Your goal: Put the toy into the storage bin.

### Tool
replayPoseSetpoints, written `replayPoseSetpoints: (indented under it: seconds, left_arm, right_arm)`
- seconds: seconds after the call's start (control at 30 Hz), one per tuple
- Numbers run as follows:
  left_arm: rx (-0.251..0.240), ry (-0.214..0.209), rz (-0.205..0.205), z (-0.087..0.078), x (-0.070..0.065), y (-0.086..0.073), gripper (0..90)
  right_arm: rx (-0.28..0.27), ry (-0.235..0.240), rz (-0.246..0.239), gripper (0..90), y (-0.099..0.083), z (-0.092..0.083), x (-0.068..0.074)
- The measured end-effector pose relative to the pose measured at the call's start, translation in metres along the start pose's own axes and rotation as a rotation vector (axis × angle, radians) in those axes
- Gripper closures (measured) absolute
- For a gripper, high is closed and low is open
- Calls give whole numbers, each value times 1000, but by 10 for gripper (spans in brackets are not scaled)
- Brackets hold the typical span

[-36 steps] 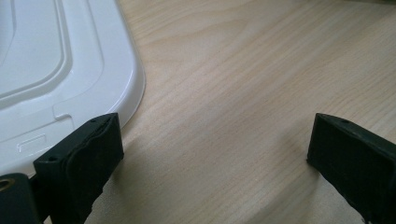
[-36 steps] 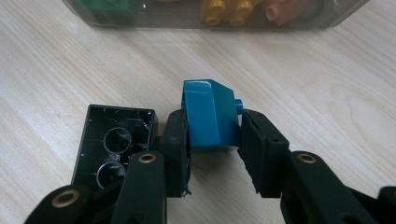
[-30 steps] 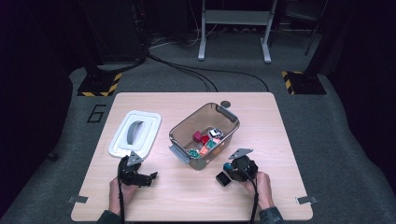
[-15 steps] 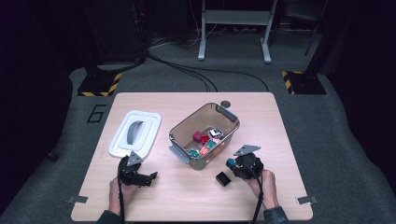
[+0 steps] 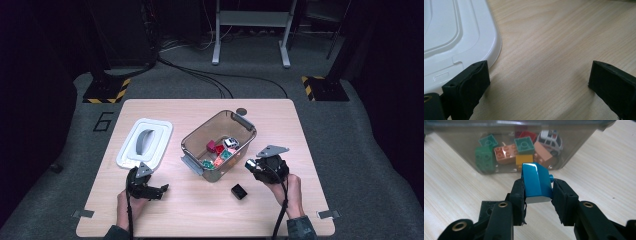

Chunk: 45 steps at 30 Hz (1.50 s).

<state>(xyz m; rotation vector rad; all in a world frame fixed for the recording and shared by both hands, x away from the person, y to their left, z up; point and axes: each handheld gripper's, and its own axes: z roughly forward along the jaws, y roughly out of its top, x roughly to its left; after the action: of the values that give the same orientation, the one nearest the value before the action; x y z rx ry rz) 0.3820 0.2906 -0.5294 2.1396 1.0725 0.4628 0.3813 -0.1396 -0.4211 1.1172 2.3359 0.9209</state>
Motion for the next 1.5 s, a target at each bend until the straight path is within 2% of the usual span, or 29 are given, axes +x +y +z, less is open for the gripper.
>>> replayPoseSetpoints:
  seconds: [0.37,0.57,0.63,0.67,0.87,0.9,1.0,1.07,1.13,1.17,1.27,1.33,1.5]
  left_arm:
    - [-2,0,-3,0,0,0,33]
    - [-2,0,-3,0,0,0,33]
    - [-2,0,-3,0,0,0,33]
    - [-1,0,-3,0,0,0,33]
    - [-1,0,-3,0,0,0,33]
    - [-2,0,-3,0,0,0,33]
    - [-4,-1,-4,0,0,0,33]
    - [-3,-2,-3,0,0,0,33]
    - [-1,-1,-3,0,0,0,33]
    - [-4,-2,-3,0,0,0,33]
    - [-4,-1,-3,0,0,0,33]
    - [-3,-2,-3,0,0,0,33]
    - [-1,-1,-3,0,0,0,33]
  right_arm:
    - [-35,-26,-4,628,23,-17,-8]
    - [-65,-38,-14,628,50,-25,-14]
    - [-74,-41,-28,628,54,-25,-15]
    - [-73,-42,-24,628,64,-25,-16]
    - [-76,-36,-43,628,93,-19,-17]
    - [-62,-34,-34,628,96,-18,-16]
    - [-42,-23,-58,628,108,-8,-15]
    - [-16,-18,-76,628,114,1,-14]
    - [30,5,-58,628,118,12,-11]
    - [36,4,-72,628,119,16,-10]
    - [70,20,-78,628,121,28,-9]
    - [119,35,-65,627,121,34,-7]
    - [178,63,-58,627,117,41,-3]
